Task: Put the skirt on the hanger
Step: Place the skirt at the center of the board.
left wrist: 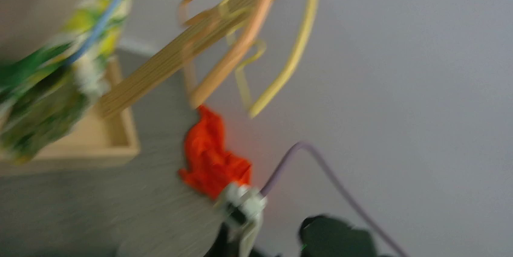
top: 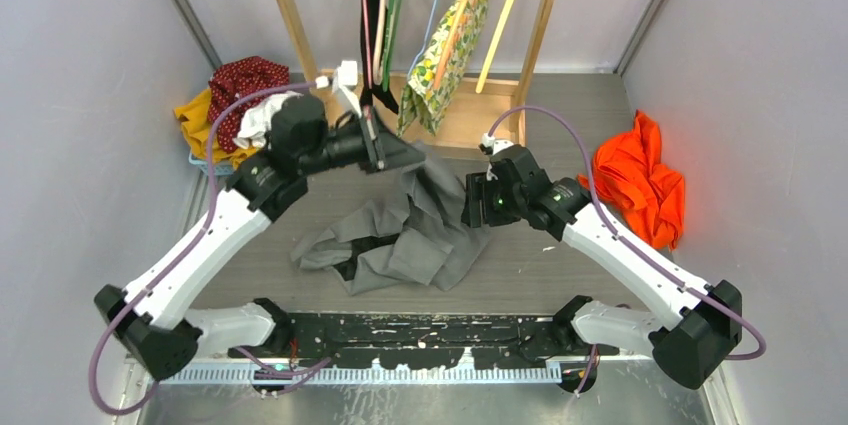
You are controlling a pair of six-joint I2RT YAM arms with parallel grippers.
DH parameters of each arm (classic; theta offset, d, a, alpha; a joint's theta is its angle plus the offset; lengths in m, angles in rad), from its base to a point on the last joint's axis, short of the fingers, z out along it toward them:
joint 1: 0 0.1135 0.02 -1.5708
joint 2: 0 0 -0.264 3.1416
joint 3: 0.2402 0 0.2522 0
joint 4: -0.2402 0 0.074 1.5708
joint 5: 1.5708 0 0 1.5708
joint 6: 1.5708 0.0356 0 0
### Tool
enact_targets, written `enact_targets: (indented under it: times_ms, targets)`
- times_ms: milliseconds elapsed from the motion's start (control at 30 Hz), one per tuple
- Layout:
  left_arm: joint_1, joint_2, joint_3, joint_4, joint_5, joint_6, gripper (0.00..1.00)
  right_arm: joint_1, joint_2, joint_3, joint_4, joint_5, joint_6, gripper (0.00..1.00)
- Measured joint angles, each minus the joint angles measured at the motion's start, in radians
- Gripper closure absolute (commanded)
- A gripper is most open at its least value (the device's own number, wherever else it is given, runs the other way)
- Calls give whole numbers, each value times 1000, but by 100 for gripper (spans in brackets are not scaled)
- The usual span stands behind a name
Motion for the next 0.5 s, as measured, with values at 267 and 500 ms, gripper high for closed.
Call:
enact_targets:
  times_ms: [267,500]
  targets:
    - [-22,-377,-390,-326,-585,98,100,-8,-2,-41,10,0,11,38]
    - [-22,-485,-438,-600,-1047,26,93,-11,52,-84,64,0,42,37]
